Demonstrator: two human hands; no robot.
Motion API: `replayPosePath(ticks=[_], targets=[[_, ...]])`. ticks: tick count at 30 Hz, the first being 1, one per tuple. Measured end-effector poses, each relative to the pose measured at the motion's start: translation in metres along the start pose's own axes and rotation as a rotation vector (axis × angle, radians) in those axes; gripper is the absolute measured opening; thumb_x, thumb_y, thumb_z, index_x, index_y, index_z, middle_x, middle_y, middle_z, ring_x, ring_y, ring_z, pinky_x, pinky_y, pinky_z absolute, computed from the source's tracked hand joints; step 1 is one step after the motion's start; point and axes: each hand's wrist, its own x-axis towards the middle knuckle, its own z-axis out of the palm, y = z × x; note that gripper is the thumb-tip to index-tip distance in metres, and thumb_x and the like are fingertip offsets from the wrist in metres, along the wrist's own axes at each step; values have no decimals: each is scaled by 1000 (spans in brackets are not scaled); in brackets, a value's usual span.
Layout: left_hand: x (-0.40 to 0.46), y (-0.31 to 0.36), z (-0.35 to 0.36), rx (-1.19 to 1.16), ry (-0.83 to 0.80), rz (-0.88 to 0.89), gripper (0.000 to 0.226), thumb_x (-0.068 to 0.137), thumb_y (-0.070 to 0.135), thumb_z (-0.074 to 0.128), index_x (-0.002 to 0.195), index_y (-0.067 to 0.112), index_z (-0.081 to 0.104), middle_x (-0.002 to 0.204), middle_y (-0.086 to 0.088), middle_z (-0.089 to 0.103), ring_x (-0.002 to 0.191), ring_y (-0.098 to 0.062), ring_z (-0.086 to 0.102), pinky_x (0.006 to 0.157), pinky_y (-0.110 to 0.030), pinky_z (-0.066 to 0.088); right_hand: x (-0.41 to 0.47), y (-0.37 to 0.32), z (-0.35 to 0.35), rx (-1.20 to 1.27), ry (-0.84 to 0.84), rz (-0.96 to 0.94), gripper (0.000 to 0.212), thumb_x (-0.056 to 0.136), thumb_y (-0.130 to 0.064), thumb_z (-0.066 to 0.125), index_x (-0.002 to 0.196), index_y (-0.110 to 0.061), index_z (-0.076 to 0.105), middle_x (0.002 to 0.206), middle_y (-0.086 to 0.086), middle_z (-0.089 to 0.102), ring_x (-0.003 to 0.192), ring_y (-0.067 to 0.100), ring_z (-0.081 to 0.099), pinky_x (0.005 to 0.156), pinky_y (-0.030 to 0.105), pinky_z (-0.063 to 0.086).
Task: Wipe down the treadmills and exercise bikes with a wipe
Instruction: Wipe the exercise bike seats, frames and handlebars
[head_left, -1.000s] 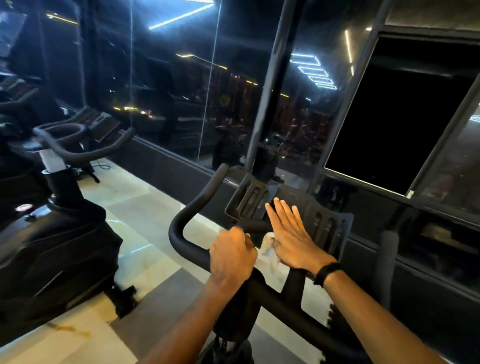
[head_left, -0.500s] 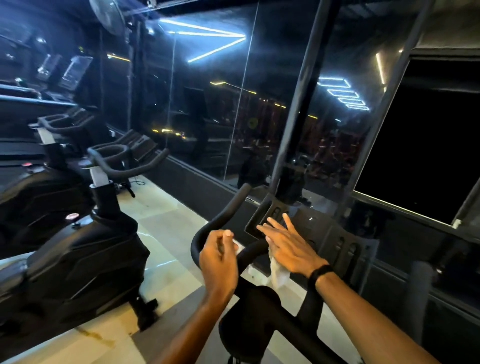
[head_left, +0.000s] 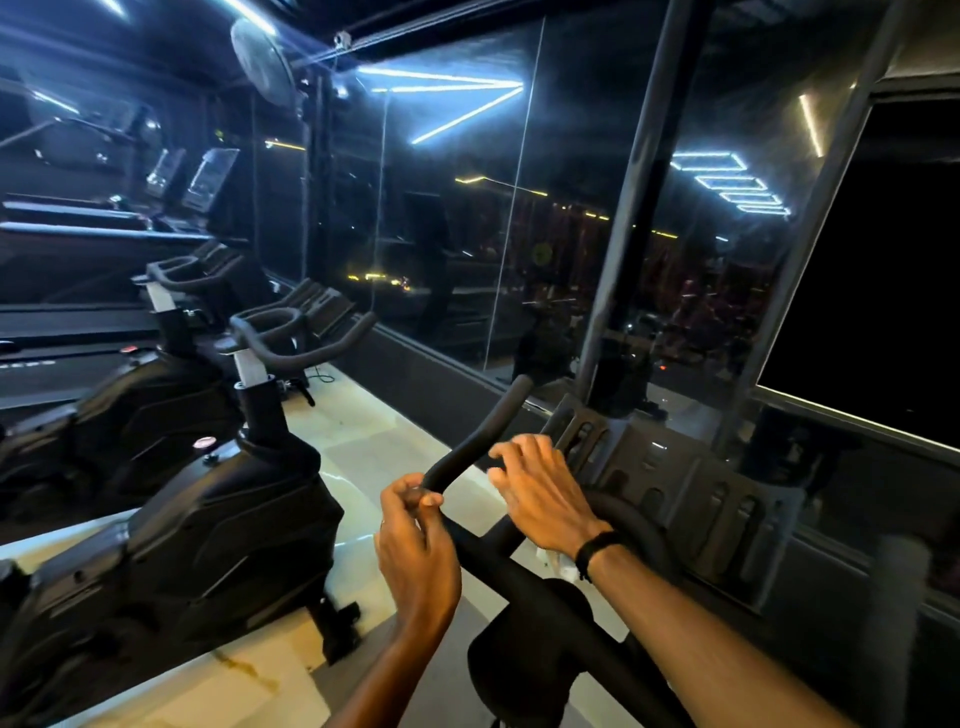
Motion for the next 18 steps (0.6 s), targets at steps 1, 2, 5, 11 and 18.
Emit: replayPosePath(ticks=[1,2,5,11,18], targets=[[0,-1,1,-1,0,-8,38,99,1,49,103,39,49,87,4,62,81,-3,60,70,-13,42,3,-6,1,5,-27,-21,54,97,-52,21,128,-20,51,122,4,53,115,23,46,99,40,39],[-2,0,1,-12,-4,-16,36,99,0,49,107,36,50,87,4,63,81,-3,60,69,-16,42,4,-14,1,21,-84,-27,58,96,-58,19,126,-21,52,122,3,54,114,23,47,99,40,38],[-4,5,3,-47,-28,-21,28,99,0,52,114,24,52,86,6,64,81,-2,61,68,-17,43,9,-23,4,33,-198,-17,58,99,-64,22,122,-24,57,121,2,60,114,21,51,102,40,35],[-5,3,-15,-43,-47,-12,41,97,-3,52,105,37,50,82,1,63,77,-7,61,66,-25,46,4,6,1,-192,13,91,65,93,-64,15,100,-19,63,105,4,61,110,26,50,115,49,19],[-14,6,-21,-75,-65,-62,35,97,-5,52,111,28,52,77,3,63,73,-6,62,64,-22,48,5,-29,0,-176,-201,158,89,95,-72,7,137,-12,58,159,24,28,153,30,8,122,49,-12]])
